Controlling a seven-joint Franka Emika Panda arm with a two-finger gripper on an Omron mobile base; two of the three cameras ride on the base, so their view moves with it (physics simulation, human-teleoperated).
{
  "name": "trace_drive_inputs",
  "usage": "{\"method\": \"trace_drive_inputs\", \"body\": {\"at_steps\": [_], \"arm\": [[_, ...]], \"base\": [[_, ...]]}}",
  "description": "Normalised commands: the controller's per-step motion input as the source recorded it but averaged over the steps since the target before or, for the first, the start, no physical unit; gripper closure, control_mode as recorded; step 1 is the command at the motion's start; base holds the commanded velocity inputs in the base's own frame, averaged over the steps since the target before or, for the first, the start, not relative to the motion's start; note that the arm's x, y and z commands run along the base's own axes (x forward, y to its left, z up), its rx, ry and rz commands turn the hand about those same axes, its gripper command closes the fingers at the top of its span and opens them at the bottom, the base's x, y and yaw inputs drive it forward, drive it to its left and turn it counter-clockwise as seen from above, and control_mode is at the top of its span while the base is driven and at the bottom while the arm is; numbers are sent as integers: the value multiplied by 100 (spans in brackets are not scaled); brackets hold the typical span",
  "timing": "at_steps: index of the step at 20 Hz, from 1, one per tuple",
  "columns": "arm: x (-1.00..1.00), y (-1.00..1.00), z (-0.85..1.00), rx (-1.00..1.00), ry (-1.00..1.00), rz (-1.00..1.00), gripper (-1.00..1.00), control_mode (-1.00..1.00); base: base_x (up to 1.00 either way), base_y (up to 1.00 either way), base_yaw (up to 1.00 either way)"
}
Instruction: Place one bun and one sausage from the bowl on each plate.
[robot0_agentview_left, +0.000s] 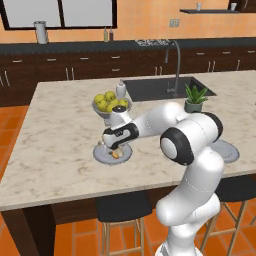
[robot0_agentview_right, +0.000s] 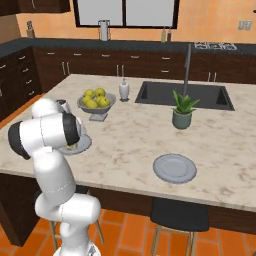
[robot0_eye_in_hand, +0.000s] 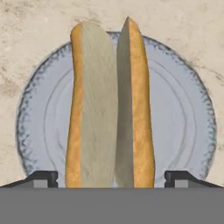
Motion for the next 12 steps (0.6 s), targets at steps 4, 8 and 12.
{"method": "trace_drive_inputs", "body": {"at_steps": [4, 8, 12], "arm": [[-1, -21, 22, 5, 0, 0, -100, -100], [-90, -49, 71, 8, 0, -7, -100, -100], [-100, -31, 100, 0, -1, -10, -100, -100]], "base": [[0, 0, 0], [0, 0, 0], [0, 0, 0]]}}
